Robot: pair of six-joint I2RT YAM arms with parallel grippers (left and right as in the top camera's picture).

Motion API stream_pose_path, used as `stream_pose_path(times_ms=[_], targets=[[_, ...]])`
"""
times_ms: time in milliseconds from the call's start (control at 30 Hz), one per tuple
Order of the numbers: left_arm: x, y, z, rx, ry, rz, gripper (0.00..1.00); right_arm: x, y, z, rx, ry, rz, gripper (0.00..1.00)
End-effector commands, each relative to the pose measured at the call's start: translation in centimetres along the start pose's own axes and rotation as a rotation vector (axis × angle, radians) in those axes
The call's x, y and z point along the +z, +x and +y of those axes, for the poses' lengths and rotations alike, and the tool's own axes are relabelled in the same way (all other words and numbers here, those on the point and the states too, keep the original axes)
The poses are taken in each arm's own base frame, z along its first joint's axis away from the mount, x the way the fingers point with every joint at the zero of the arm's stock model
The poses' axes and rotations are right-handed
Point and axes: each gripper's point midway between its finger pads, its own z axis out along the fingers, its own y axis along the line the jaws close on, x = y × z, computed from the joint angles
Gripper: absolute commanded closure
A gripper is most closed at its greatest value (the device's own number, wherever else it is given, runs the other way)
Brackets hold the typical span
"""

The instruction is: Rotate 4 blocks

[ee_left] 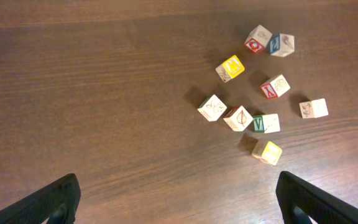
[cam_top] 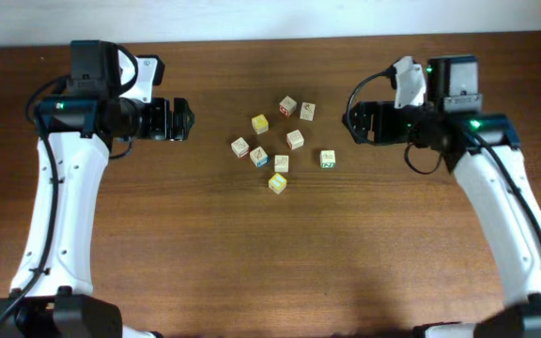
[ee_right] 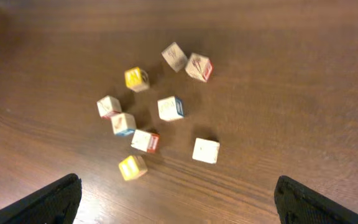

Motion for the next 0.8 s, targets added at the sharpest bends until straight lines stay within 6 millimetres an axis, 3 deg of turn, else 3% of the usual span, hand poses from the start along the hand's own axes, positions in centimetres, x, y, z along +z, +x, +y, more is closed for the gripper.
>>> stream_pose_path(times_ms=[0, 67, 100, 167, 267, 400, 467, 600, 700, 767], targets=[[-0.6, -0.7, -0.5, 0.003, 0.026, -0.018, 0.01, 1.9, -0.2, -0.3, 0.024, -0.019, 0.031, 0.02], [-0.6, -1.1, -1.2, 0.008, 0.069, -0.033, 0.01, 3.8, 0.0, -0.4, 0.013, -0.032, 0.053, 0.01], [-0.4, -1.3, -0.9, 0.010, 0.052, -0.041, 0.16, 4.8, 0.4, -0.4, 0.005, -0.020, 0.071, 0.00], [0.9, -1.0, 0.8, -0.144, -0.033, -0.009, 0.10, 8.0, 1.8, -0.4, 0.025, 0.070, 0.122, 0.06], [2.9, 0.0, 3.6, -0.243, -0.270, 0.035, 0.10, 11.0, 3.8, -0.8, 0.072, 0.218, 0.166, 0.12], [5.8, 1.1, 3.5, -0.232, -0.279, 0.105, 0.12, 13.4, 5.3, -1.3, 0.038, 0.332, 0.186, 0.31], [6.9, 1.7, 3.7, -0.236, -0.279, 0.139, 0.05, 14.8, 6.9, -2.0, 0.066, 0.353, 0.233, 0.37], [7.1, 1.7, 3.8, -0.236, -0.279, 0.140, 0.04, 17.2, 9.5, -3.3, 0.101, 0.375, 0.312, 0.42], [7.1, 1.7, 3.8, -0.236, -0.279, 0.140, 0.01, 17.6, 9.8, -3.5, 0.102, 0.378, 0.319, 0.62], [7.1, 1.7, 3.8, -0.236, -0.279, 0.140, 0.01, 17.7, 9.4, -3.5, 0.100, 0.373, 0.304, 0.66]])
